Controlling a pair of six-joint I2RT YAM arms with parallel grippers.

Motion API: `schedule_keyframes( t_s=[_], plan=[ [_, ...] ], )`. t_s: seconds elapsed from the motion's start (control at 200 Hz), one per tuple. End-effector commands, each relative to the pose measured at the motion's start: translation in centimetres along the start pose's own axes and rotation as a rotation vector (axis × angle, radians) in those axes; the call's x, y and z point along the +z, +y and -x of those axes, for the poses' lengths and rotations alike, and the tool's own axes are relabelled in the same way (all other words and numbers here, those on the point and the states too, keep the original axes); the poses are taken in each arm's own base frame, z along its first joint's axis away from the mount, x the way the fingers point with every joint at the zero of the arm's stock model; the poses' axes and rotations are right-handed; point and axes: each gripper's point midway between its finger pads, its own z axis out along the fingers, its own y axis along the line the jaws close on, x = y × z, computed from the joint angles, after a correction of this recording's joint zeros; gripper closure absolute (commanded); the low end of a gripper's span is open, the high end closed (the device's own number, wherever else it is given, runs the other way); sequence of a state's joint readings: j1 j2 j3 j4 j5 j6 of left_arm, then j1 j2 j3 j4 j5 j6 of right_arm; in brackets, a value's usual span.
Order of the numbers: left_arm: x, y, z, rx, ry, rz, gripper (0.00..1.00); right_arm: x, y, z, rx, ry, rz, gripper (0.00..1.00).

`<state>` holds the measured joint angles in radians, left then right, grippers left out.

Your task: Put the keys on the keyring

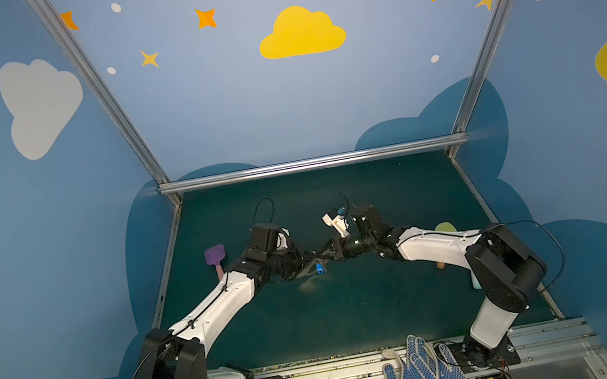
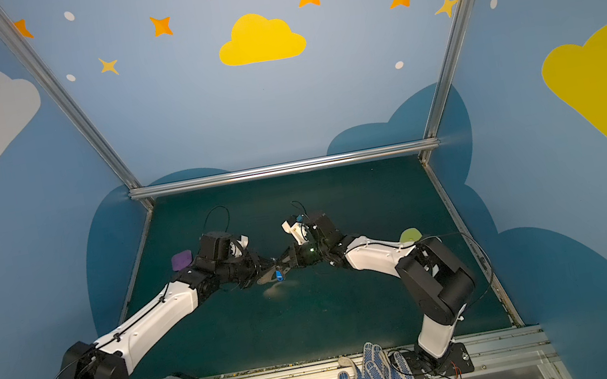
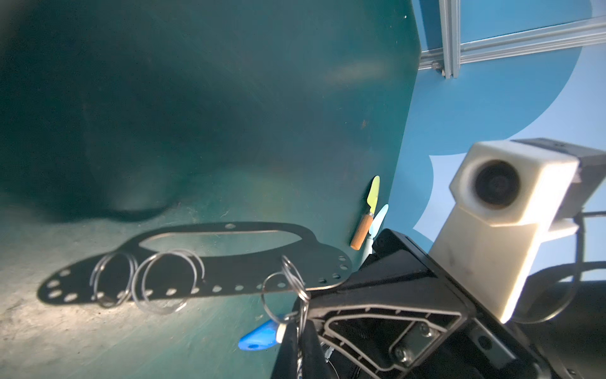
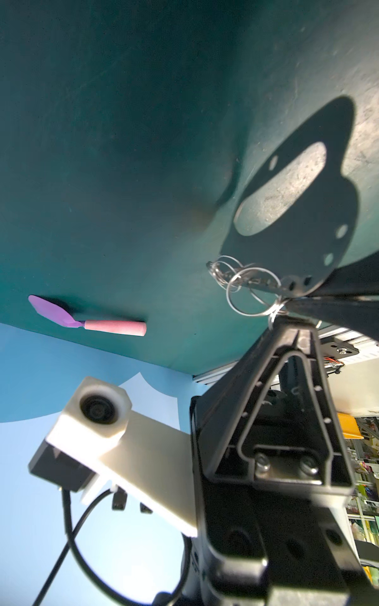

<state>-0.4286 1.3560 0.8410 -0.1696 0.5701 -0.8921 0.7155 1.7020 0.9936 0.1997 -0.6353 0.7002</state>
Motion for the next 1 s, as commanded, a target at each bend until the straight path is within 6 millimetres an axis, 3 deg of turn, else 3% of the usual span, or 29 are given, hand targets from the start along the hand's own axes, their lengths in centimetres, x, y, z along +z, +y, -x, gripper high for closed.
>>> schedule_keyframes(
  t_s=[0.0,0.376,0.716,0.996],
  plan=[
    [-1.0,-1.6,1.3,0.031,-0.062,-0.020,0.96,-0.7,1.6,0.3,-0.043,-0.019,0.041,1.00],
    [-1.5,-2.0,1.6,0.073,-0.066,0.002,0.96,-1.2,1.4,0.2,-0.039,-0.029,0.029,1.00],
    [-1.0,-3.4,1.2,0.188,0.034,0.024,0.96,-4.2,1.2,-0.5,-0.072,-0.051,-0.008,0.81],
    [-0.6,-5.3,0.2,0.296,0.083,0.007,0.96,-6.3,1.8,0.5,-0.128,-0.089,-0.035,0.76]
  ],
)
